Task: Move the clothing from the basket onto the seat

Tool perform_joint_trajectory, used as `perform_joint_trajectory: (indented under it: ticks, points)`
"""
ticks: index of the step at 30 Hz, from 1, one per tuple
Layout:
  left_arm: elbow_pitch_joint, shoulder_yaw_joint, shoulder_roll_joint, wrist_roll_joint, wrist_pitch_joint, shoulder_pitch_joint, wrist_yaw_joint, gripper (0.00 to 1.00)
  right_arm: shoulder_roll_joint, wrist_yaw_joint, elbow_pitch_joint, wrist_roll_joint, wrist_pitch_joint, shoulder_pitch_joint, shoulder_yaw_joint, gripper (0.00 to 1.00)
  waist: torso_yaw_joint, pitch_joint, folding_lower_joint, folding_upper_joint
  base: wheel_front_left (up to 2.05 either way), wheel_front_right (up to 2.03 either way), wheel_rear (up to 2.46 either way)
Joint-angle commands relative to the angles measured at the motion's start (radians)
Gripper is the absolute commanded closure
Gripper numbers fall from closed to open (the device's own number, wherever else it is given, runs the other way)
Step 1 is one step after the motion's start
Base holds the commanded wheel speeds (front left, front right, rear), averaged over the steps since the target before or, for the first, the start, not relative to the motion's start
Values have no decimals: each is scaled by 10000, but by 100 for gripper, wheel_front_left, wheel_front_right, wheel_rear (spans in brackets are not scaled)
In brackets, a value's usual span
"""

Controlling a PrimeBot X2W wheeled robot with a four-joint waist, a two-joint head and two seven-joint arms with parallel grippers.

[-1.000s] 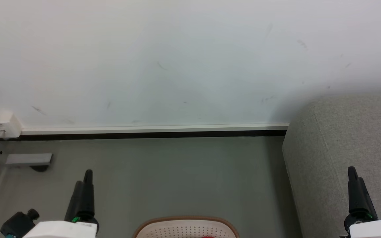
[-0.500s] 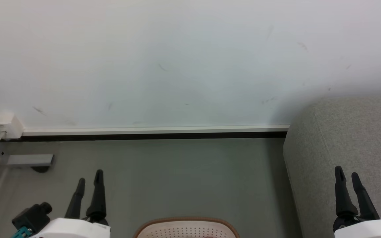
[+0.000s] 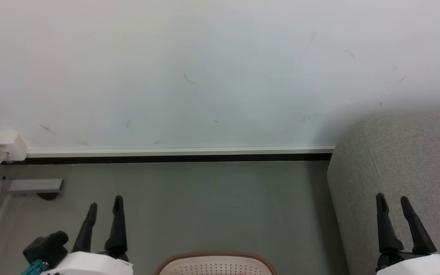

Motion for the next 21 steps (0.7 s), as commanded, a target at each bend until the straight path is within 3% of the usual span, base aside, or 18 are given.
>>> perform_joint_trajectory:
  ticks: [1, 21]
  points:
    - [-87, -9, 78, 269, -86, -113, 60, 0, -89, -11, -35, -279, -96, -202, 11, 0, 2, -6, 0, 0, 0, 0, 0]
    - [-92, -146, 113, 2166, -548, -67, 149, 0, -48, -14, 226, -1964, -550, -223, 176, 0, 10, -121, 0, 0, 0, 0, 0]
